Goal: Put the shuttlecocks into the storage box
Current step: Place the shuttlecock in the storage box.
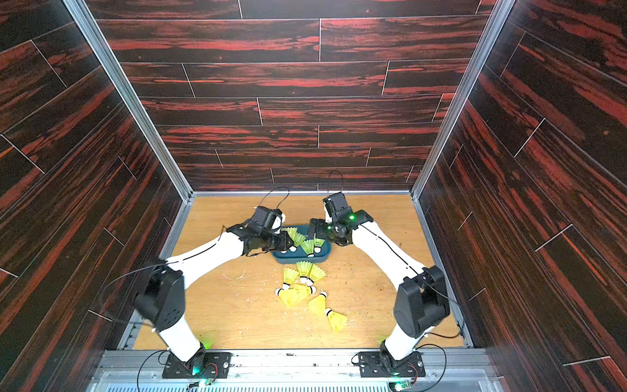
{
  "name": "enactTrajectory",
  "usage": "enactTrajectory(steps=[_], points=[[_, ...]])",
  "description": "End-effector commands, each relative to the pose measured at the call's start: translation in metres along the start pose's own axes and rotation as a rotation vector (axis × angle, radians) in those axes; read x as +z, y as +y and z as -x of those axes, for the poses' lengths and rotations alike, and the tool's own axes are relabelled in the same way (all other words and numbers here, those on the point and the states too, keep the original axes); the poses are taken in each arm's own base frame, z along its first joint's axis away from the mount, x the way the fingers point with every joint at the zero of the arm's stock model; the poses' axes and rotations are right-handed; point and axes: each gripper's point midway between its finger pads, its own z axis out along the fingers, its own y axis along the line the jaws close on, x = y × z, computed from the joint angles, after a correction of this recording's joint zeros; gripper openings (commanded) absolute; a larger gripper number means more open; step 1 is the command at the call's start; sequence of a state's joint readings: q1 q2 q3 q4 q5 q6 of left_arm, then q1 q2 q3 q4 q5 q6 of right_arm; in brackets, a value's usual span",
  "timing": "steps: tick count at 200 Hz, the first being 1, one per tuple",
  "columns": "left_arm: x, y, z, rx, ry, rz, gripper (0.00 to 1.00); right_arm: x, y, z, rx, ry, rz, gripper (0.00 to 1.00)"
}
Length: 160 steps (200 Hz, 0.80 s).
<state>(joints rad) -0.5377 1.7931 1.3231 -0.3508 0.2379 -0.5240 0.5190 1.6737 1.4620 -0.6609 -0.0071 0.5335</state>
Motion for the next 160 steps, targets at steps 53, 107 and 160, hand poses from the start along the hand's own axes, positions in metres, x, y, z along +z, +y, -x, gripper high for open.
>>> enactTrajectory(steps=[53, 107, 160], points=[[0.027, 0.015, 0.006, -0.033, 0.011, 0.060, 0.26, 0.030, -0.008, -0.011, -0.009, 0.064, -0.012, 0.95], [0.035, 0.020, 0.003, -0.055, 0.025, 0.070, 0.26, 0.046, -0.013, -0.017, -0.015, 0.099, -0.024, 0.94], [0.040, 0.018, -0.002, -0.064, 0.037, 0.065, 0.29, 0.055, -0.015, -0.019, -0.013, 0.115, -0.032, 0.94]])
